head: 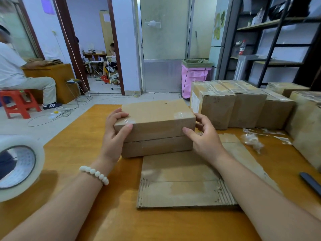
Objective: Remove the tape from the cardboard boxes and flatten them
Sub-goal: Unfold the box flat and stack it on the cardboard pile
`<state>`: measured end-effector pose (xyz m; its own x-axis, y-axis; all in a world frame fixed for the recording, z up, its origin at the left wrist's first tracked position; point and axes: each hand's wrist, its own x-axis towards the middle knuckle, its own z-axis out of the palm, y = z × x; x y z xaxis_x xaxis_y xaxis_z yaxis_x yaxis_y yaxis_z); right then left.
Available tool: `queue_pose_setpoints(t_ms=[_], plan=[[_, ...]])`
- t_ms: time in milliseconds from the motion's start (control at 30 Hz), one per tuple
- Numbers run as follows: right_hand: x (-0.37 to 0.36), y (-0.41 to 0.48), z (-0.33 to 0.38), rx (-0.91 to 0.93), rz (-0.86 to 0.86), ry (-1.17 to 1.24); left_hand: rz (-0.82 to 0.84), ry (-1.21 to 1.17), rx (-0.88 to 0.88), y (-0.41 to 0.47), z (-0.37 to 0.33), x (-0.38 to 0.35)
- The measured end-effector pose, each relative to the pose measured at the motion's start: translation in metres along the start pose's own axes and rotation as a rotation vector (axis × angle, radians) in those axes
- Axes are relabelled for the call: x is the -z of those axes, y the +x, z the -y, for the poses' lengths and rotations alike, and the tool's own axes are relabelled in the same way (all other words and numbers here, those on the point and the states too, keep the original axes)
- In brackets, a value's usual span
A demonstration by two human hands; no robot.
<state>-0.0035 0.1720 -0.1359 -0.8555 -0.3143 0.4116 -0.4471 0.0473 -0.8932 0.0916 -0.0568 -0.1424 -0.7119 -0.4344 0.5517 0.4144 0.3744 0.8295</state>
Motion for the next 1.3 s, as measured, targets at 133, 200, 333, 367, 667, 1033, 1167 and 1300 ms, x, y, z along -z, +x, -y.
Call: queue_pose_setpoints(t_ms=[133, 200, 333, 367, 667, 1033, 1167, 1300], plan=[[0.006, -0.003, 0.01, 0.079, -0.074, -0.165, 0.124, 0.139, -0.134, -0.006, 0.002, -0.003], [0.012, -0.002, 0.018, 0.139, -0.142, -0.253, 0.164, 0.183, -0.204, -0.007, 0.002, -0.007], [0.018, -0.002, 0.026, 0.241, -0.133, -0.324, 0.233, 0.212, -0.263, -0.007, 0.0, -0.009], [0.018, -0.002, 0.027, 0.26, -0.098, -0.364, 0.244, 0.214, -0.273, -0.008, -0.001, -0.009], [0.031, 0.003, 0.033, 0.374, 0.032, -0.699, 0.249, 0.217, -0.261, -0.008, -0.002, -0.009], [0.03, -0.003, 0.044, 0.266, 0.095, -0.544, 0.218, 0.249, -0.257, -0.006, 0.002, -0.008], [0.039, 0.0, 0.047, 0.123, 0.092, -0.395, 0.21, 0.303, -0.299, -0.005, 0.006, -0.009], [0.039, 0.001, 0.044, 0.193, 0.073, -0.391, 0.166, 0.338, -0.341, -0.005, 0.011, -0.01]])
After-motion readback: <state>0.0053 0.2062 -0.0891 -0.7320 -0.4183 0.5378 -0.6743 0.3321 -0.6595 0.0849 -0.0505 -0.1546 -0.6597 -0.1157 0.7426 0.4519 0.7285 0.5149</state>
